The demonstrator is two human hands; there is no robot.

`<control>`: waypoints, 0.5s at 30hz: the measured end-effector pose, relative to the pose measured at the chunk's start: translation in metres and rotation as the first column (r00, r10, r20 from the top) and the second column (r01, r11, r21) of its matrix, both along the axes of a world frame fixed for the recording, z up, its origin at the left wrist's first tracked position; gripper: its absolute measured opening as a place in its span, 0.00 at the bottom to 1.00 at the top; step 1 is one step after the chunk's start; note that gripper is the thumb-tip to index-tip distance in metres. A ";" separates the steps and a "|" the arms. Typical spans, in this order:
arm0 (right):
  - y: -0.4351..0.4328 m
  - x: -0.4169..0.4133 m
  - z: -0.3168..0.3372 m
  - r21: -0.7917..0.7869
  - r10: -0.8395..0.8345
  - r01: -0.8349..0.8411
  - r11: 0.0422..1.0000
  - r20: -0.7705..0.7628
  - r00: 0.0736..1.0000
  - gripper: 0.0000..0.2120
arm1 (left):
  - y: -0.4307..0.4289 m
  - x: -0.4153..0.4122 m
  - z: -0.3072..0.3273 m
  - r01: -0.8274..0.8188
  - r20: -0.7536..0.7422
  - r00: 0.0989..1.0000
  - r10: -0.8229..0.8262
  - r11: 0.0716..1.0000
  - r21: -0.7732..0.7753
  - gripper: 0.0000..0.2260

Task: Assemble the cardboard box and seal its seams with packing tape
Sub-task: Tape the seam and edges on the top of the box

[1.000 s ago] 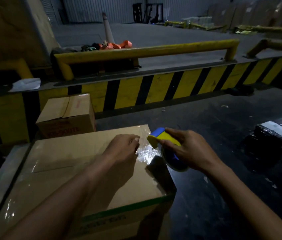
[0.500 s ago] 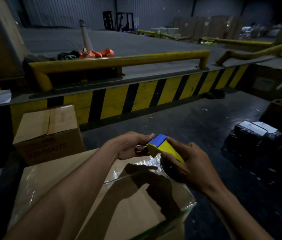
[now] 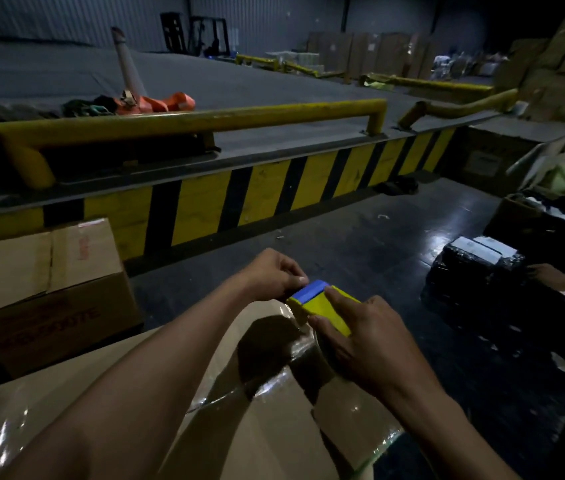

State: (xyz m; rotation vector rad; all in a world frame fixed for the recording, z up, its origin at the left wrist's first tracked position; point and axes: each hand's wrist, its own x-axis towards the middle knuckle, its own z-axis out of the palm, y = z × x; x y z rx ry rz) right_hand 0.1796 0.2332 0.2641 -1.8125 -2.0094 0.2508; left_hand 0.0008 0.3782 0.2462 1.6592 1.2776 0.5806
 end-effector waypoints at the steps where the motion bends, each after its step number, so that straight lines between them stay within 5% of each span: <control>1: 0.002 0.000 -0.003 -0.016 -0.007 0.007 1.000 0.013 1.000 0.31 | 0.007 -0.007 -0.004 -0.024 0.018 1.000 0.024 1.000 -0.003 0.03; 15: 0.033 -0.022 -0.010 -0.221 -0.073 0.076 0.972 0.020 0.997 0.32 | 0.070 -0.028 -0.046 -0.035 -0.157 0.985 0.069 0.977 0.208 0.02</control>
